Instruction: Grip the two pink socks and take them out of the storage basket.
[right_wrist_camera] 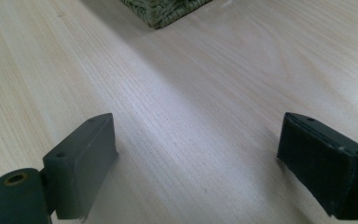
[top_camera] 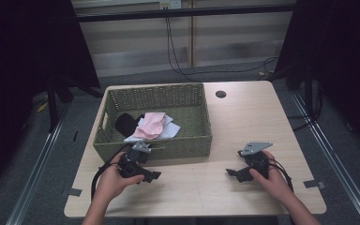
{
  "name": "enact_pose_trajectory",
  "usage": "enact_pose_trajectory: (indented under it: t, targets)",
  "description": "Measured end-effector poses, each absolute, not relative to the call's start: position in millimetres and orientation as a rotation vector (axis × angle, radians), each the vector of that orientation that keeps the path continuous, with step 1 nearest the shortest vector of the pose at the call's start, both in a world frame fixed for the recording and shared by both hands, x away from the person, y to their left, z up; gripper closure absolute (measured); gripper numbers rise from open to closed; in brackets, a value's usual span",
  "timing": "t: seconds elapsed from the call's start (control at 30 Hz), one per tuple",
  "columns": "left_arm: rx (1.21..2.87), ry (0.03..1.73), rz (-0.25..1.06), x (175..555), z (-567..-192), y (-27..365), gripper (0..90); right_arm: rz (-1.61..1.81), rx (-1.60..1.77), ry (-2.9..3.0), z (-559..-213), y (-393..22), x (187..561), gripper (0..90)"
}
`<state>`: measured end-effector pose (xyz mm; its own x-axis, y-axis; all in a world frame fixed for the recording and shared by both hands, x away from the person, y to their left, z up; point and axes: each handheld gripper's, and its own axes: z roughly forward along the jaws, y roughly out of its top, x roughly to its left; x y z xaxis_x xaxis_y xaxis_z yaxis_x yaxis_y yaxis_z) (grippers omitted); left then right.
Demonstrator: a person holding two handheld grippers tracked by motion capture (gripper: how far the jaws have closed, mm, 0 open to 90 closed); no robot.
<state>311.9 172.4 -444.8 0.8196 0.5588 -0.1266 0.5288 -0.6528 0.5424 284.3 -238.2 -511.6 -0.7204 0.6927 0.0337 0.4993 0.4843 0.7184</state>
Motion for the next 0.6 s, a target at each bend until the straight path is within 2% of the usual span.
enact_pose_trajectory:
  t: [0.6]
  targets:
    - [2.431, 0.792, 0.026, 326, -400, 172, 21.9, 1.068, 1.015, 2.472, -512, -238, 284, 10.6]
